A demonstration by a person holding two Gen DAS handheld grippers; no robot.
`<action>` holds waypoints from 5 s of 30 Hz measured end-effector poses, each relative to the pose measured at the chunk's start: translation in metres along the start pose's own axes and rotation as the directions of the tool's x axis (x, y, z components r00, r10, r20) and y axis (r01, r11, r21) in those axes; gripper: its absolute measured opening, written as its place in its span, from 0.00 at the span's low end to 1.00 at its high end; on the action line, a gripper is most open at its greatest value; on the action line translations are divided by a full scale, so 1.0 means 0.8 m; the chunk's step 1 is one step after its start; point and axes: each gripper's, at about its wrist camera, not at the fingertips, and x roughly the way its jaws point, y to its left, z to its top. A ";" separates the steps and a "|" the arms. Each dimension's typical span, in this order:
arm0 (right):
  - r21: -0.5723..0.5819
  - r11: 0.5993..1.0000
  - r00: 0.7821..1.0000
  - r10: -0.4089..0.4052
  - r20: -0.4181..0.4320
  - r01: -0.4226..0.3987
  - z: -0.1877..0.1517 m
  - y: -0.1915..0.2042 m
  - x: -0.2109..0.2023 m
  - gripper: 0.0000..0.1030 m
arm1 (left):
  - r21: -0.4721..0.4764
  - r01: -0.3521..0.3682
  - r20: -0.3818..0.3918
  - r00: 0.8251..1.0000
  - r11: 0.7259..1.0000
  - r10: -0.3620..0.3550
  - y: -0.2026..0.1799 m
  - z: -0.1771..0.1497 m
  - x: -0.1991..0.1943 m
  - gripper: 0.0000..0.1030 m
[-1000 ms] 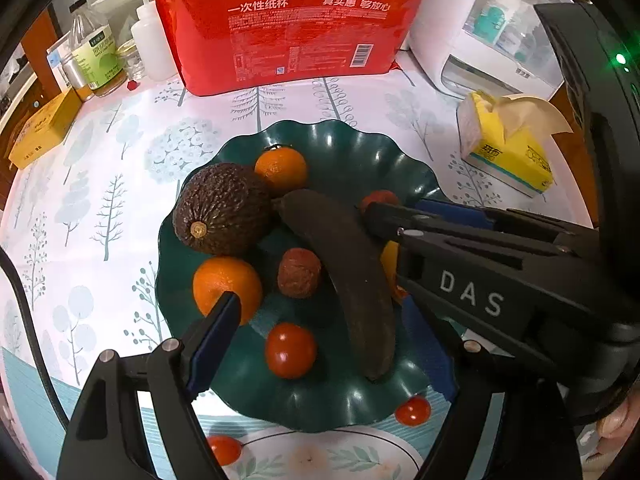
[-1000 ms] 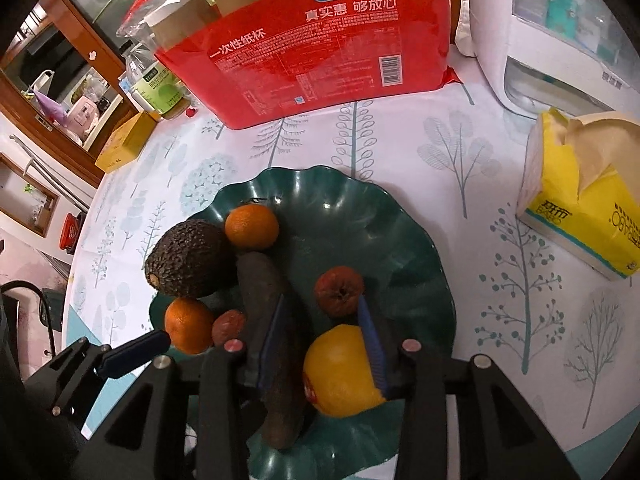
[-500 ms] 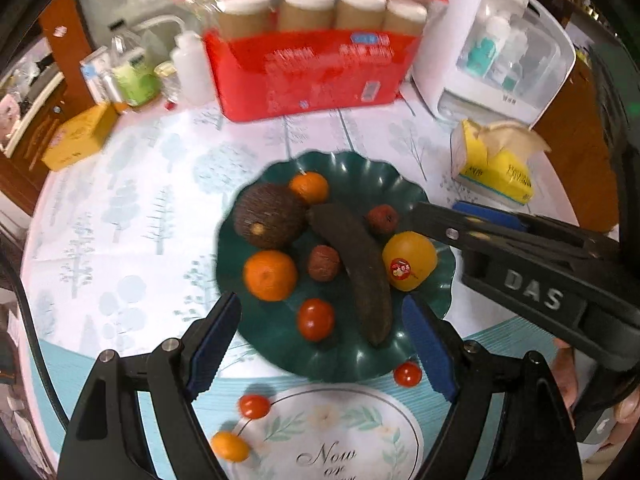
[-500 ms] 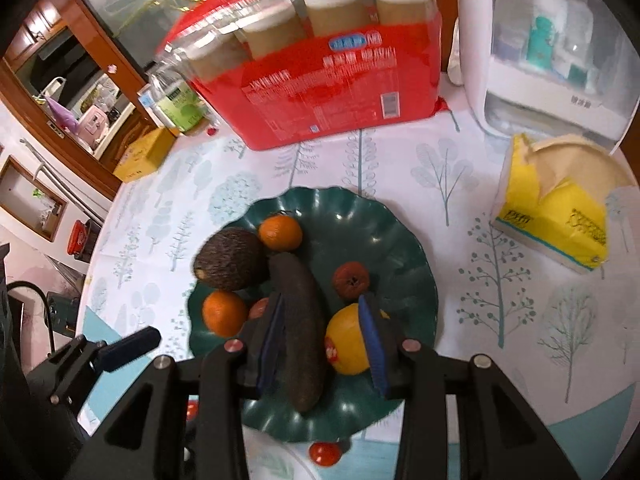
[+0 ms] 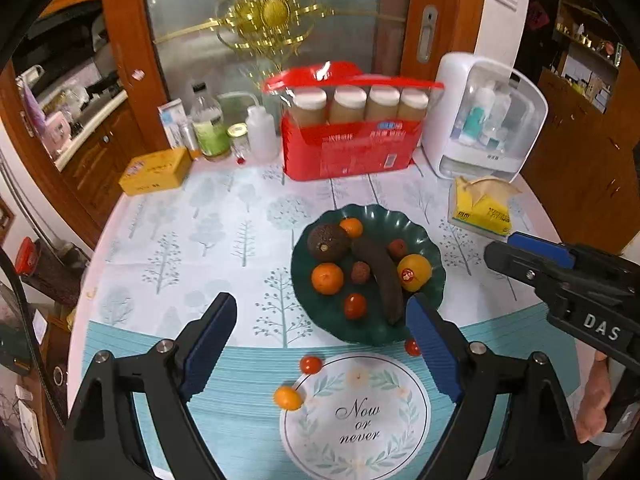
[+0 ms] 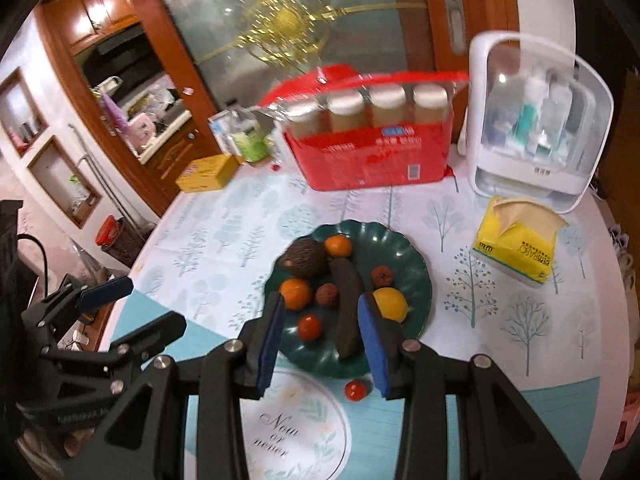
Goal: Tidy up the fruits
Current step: 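Return both tools to the white plate, then grasp the yellow tomato with the left tool while the right tool grasps a cherry tomato, then carry both tomatoes onto the green plate and open both tools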
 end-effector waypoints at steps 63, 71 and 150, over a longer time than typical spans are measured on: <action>-0.054 0.987 0.986 -0.153 -0.065 0.149 -0.192 -0.033 0.192 0.25 | -0.146 -0.096 -0.153 0.986 0.985 0.073 0.052 -0.205 0.211 0.31; -0.046 0.992 0.988 -0.123 -0.090 0.119 -0.199 -0.025 0.181 0.25 | -0.166 -0.054 -0.192 0.981 0.985 0.022 0.045 -0.211 0.197 0.31; 0.043 0.999 0.970 -0.018 -0.242 0.029 0.032 -0.086 0.260 0.35 | 0.006 0.111 -0.328 0.939 0.994 -0.103 -0.067 0.009 0.260 0.69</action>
